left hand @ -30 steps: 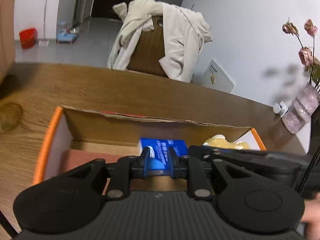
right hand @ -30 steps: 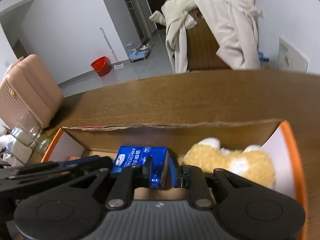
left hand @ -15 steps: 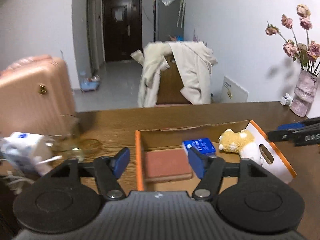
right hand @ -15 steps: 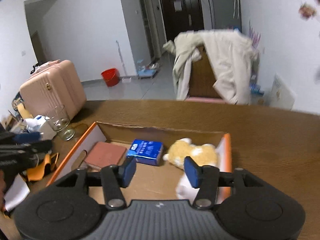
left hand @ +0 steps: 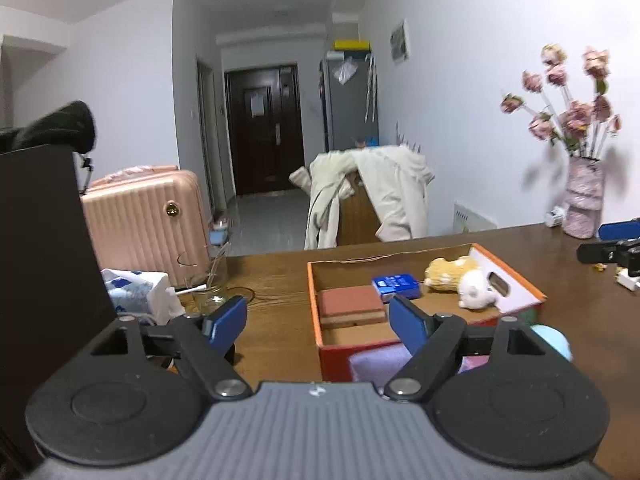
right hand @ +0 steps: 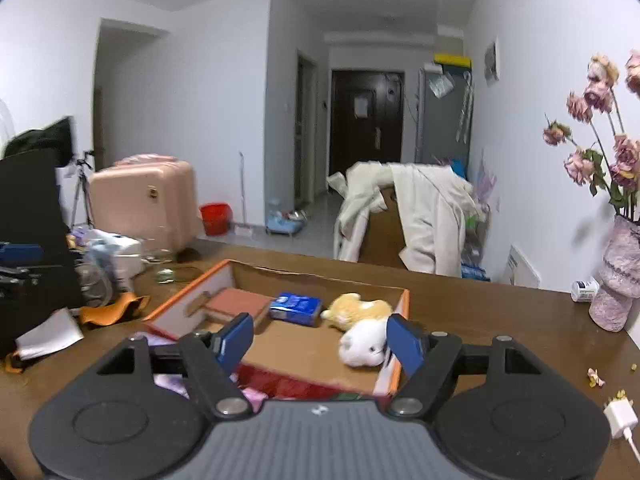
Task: Organize soft objects
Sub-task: 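Carry the tissue pack with the right gripper into the box and release, then reach the left gripper to the purple drawstring pouch and grasp it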
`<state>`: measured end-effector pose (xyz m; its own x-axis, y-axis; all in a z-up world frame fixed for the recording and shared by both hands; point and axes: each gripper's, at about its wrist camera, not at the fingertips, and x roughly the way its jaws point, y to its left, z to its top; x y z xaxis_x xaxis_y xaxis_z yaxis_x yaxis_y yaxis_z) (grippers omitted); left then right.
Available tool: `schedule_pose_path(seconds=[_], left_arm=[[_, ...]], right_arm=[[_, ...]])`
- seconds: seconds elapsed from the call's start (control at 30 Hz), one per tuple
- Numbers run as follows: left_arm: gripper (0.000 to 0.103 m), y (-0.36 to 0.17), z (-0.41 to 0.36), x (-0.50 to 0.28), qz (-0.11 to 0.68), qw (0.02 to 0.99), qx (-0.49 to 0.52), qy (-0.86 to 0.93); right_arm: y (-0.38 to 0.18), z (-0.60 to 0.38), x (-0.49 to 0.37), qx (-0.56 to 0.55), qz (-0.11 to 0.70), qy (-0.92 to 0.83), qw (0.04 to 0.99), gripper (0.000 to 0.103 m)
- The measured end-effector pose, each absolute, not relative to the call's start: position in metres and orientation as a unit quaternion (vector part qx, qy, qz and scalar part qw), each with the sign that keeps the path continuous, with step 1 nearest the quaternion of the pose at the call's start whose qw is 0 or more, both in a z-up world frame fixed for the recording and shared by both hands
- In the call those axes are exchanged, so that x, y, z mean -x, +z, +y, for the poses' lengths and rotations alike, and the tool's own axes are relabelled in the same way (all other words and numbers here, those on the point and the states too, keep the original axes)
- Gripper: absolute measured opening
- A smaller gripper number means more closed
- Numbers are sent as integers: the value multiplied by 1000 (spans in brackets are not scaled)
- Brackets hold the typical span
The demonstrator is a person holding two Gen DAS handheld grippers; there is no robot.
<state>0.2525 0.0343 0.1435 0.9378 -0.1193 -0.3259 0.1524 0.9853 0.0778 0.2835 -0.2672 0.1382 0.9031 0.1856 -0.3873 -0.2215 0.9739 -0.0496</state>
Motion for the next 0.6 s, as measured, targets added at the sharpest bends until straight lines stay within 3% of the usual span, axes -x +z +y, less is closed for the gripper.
schedule_pose_path(seconds=[0.2,0.6], left_arm=[[92,121,31,-181,137,988,-32,-69],[92,91,31,-134,170,983,-10,-75]], right_arm=[[109,-251,-210,37,177,125,976,81],[63,-239,-148,10,225,132,965,84]])
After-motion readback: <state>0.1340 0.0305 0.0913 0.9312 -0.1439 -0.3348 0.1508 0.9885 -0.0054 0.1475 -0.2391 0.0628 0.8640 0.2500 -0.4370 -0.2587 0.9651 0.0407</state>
